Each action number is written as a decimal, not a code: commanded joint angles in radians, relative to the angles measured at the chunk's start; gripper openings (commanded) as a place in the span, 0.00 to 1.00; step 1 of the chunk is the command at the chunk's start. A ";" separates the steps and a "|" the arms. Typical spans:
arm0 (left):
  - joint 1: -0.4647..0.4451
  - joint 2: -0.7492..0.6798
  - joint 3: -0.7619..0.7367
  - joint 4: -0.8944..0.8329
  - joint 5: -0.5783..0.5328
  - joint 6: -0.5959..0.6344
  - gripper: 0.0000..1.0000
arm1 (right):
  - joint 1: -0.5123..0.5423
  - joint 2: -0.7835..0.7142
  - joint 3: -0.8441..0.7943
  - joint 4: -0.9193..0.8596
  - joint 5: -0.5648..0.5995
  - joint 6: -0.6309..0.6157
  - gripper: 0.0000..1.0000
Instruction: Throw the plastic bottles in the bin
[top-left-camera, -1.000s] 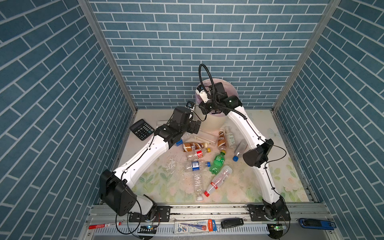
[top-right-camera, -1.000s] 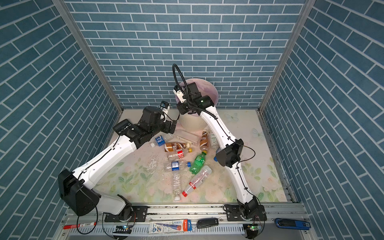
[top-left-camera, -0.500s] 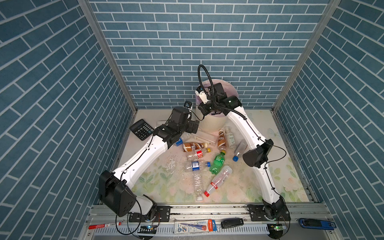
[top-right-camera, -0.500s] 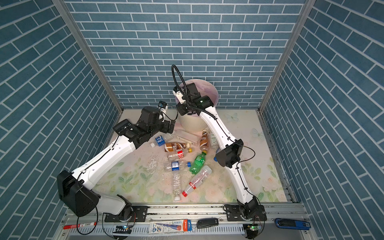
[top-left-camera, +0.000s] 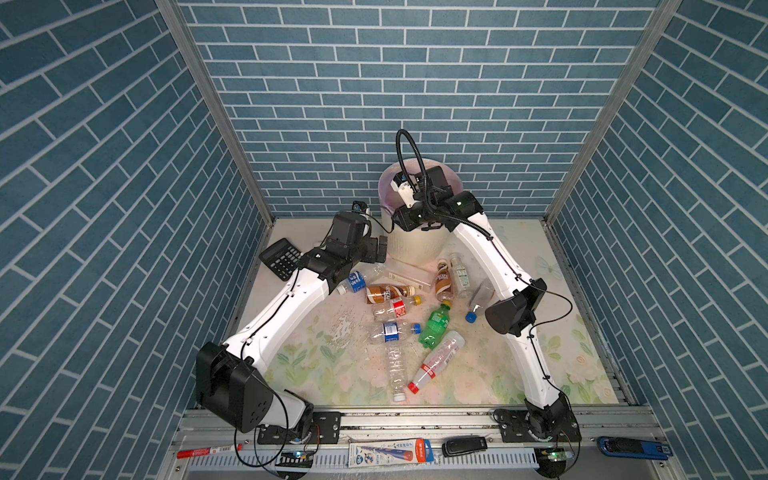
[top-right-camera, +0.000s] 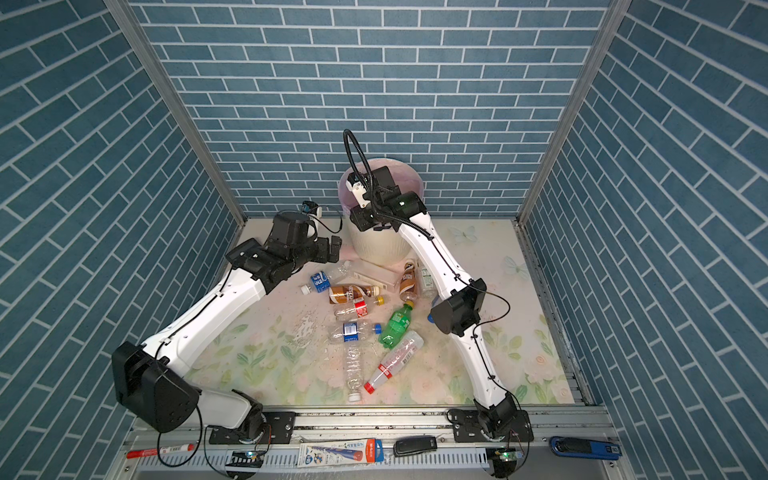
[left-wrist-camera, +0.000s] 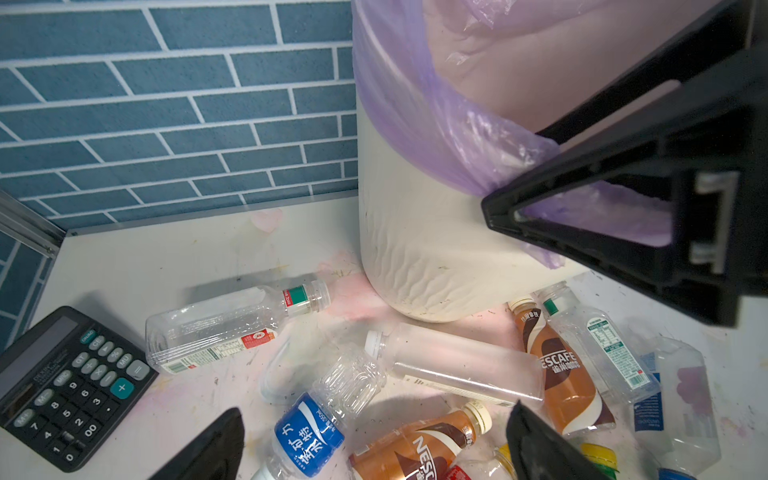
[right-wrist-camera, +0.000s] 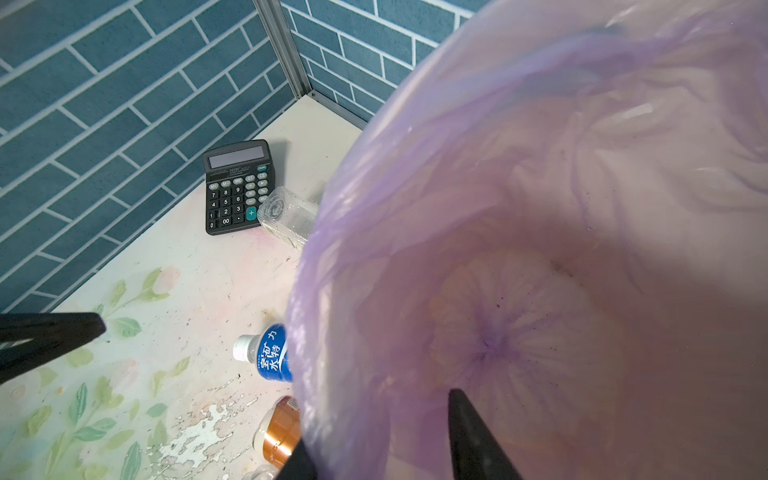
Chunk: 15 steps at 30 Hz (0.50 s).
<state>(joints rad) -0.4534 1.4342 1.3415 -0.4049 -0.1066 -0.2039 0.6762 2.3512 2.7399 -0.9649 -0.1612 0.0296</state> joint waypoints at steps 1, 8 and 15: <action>0.017 -0.022 -0.016 -0.036 0.027 -0.051 0.99 | 0.002 -0.030 -0.020 -0.054 0.004 0.025 0.48; 0.061 -0.031 -0.020 -0.078 0.067 -0.147 0.99 | 0.002 -0.047 -0.026 -0.026 0.011 0.032 0.65; 0.102 -0.019 -0.008 -0.124 0.107 -0.193 0.99 | 0.002 -0.076 -0.037 0.004 0.013 0.044 0.74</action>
<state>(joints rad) -0.3553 1.4273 1.3354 -0.4904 -0.0250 -0.3660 0.6762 2.3367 2.7338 -0.9516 -0.1539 0.0383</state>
